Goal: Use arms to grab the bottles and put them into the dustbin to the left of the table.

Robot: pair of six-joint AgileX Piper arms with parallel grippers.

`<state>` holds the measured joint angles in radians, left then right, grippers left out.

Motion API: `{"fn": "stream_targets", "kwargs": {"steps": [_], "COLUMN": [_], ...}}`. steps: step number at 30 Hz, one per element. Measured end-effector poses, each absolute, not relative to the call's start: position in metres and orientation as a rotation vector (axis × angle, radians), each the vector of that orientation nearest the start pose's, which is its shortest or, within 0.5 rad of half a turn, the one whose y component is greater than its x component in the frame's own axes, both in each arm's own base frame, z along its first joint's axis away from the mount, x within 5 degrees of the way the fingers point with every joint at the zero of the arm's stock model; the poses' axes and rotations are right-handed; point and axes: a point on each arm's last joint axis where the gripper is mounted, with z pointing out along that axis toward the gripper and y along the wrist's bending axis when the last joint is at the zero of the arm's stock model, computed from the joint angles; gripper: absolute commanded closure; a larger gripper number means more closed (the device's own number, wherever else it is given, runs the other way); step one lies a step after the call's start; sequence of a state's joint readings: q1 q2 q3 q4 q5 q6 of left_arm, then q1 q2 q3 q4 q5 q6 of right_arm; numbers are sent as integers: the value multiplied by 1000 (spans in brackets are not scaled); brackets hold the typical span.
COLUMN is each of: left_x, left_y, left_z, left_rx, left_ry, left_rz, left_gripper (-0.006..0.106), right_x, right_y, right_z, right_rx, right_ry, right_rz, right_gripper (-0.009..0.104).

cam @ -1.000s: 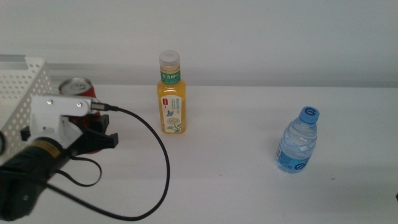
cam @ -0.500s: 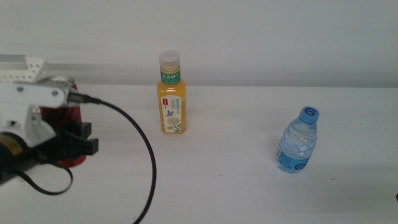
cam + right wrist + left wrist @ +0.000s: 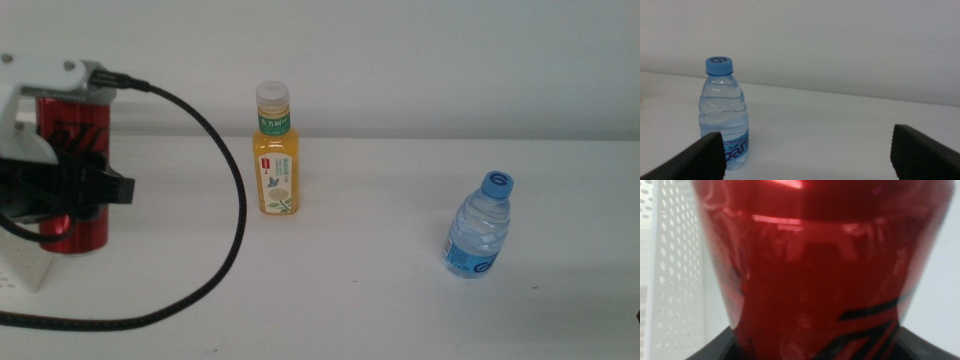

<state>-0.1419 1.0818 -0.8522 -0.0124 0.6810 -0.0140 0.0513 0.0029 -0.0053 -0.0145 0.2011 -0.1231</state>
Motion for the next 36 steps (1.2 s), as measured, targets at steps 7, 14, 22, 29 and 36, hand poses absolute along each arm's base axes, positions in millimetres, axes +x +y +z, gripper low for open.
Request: {"fn": "stream_targets", "kwargs": {"steps": [7, 14, 22, 29, 36], "left_x": [210, 226, 263, 306, 338], "left_y": [-21, 10, 54, 86, 115], "left_z": [321, 324, 326, 319, 302], "left_rx": [175, 142, 173, 154, 148], "left_ry": [2438, 2493, 2573, 2610, 2685], "left_rz": [-54, -49, -6, 18, 40], "left_gripper": [102, 102, 102, 102, 102], "right_x": [56, 56, 56, 56, 56], "right_y": [3, 3, 3, 3, 3], "right_z": [197, 197, 197, 197, 197], "right_rx": [-156, -156, -156, -156, -156], "right_ry": [1675, 1675, 1675, 1675, 1675], "right_rz": [-67, -67, -67, -67, -67], "right_gripper": [7, 7, 7, 7, 7]}}
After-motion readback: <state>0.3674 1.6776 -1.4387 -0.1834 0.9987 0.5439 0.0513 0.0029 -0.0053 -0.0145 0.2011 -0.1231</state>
